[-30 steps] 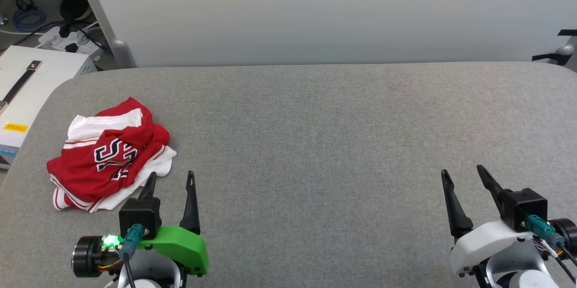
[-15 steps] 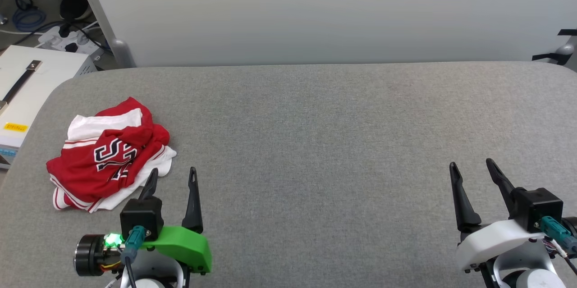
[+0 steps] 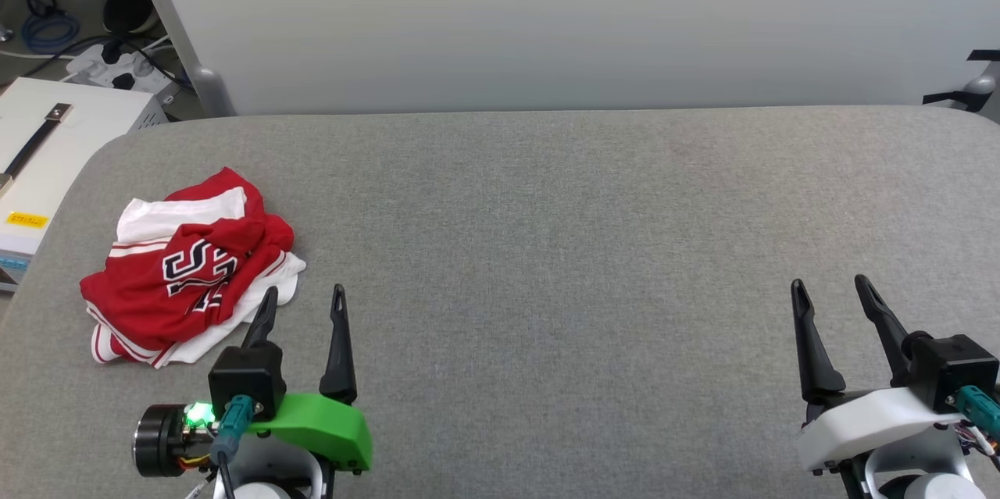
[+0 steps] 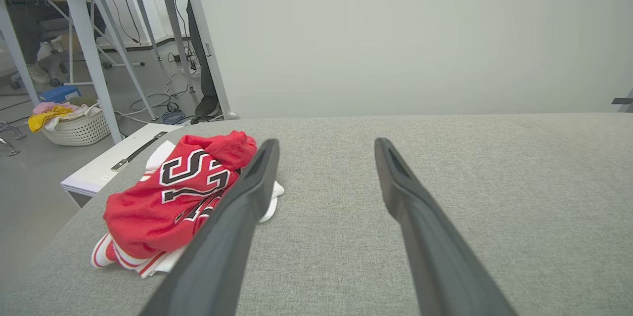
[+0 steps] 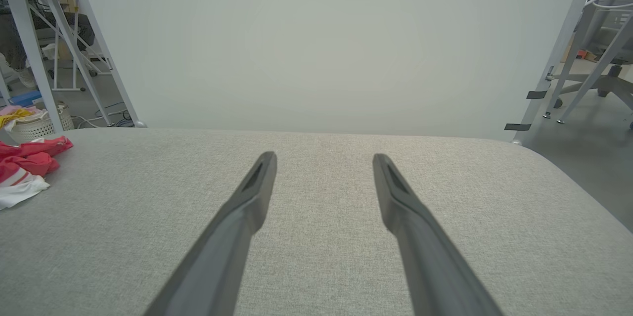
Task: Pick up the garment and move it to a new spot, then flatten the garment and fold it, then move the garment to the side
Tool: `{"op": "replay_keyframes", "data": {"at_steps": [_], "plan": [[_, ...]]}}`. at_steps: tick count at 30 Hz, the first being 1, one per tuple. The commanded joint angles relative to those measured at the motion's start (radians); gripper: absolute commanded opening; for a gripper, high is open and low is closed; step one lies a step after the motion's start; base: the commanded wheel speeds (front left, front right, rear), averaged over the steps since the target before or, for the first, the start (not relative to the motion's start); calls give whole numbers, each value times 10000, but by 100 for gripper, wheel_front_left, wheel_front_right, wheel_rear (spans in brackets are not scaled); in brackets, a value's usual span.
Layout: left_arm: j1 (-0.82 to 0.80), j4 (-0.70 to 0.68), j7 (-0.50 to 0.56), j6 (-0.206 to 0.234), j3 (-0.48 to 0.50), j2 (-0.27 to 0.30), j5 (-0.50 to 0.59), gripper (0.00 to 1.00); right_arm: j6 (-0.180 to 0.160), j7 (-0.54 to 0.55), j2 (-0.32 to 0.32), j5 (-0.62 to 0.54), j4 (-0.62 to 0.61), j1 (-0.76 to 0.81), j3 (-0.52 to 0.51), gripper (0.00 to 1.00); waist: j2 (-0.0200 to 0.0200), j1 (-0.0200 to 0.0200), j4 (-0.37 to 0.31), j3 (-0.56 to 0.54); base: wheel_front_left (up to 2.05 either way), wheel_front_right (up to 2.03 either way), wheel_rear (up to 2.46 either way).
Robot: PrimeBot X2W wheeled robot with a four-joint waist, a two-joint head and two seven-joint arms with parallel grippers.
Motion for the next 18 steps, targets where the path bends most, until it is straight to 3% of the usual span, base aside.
{"op": "replay_keyframes", "data": {"at_steps": [1,18], "plan": [[37,-57,-122,63,-28,-13,-50,100,-2,-127,5,123,-81,119,-42,100,0,-1,4,3,0,0,0],[118,-5,-471,143,-165,-18,-165,100,-3,-470,7,372,-131,348,-19,100,0,-1,26,47,0,0,0]]}}
